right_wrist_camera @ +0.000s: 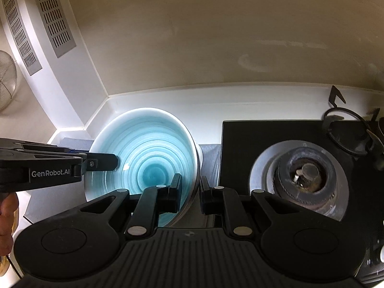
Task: Organize plates and bowls
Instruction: 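Carry the blue bowl with both tools toward the stacked white bowls, then lower the blue bowl onto the white bowls with both tools, then open both tools and pull them back from the blue bowl, then move both tools toward the large white bowl on the striped cloth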
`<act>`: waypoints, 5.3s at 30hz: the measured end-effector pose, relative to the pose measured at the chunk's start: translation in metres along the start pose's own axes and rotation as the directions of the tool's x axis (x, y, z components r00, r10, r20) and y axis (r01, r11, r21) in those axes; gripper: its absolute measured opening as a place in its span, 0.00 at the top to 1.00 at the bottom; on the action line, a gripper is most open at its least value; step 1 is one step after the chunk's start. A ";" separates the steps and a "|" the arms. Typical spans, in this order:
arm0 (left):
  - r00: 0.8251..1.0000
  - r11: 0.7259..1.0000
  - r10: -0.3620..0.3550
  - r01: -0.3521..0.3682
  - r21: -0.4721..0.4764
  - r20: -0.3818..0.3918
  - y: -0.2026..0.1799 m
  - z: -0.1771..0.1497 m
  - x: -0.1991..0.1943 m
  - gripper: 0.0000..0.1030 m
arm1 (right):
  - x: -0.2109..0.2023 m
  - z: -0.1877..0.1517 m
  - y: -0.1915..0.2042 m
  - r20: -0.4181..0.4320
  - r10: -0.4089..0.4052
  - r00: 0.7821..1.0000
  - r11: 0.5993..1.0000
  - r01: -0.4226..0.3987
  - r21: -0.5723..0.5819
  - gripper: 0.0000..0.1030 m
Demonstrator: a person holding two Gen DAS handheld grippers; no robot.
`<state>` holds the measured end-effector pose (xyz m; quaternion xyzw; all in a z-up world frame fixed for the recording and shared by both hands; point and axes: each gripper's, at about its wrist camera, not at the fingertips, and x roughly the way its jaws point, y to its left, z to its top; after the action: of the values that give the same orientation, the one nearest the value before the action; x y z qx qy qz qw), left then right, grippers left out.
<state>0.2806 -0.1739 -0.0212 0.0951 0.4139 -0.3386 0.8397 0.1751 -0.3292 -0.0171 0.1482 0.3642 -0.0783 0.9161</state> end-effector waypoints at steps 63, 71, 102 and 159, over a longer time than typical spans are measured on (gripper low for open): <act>0.985 0.979 0.086 -0.112 -0.172 -0.152 0.097 0.027 0.075 0.71 | 0.141 0.053 0.028 -0.203 0.081 0.976 0.997 -0.080 0.013 0.75; 0.991 0.986 0.108 -0.116 -0.117 -0.073 0.087 0.024 0.044 0.16 | 0.112 0.042 0.021 -0.101 0.015 0.995 0.997 -0.007 0.070 0.40; 0.996 0.992 0.020 -0.031 0.119 0.088 0.042 -0.094 -0.092 0.00 | -0.080 -0.133 0.115 0.230 -0.236 0.944 0.971 0.221 0.089 0.19; 0.887 0.825 0.459 -0.447 -0.345 -0.050 0.113 -0.218 -0.207 0.00 | -0.097 -0.157 0.177 0.121 0.181 0.976 0.950 -0.142 -0.277 0.18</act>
<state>0.1272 0.1083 -0.0170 0.0350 0.4177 -0.0530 0.9064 0.0481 -0.1067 -0.0203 0.0467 0.2905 0.0363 0.9550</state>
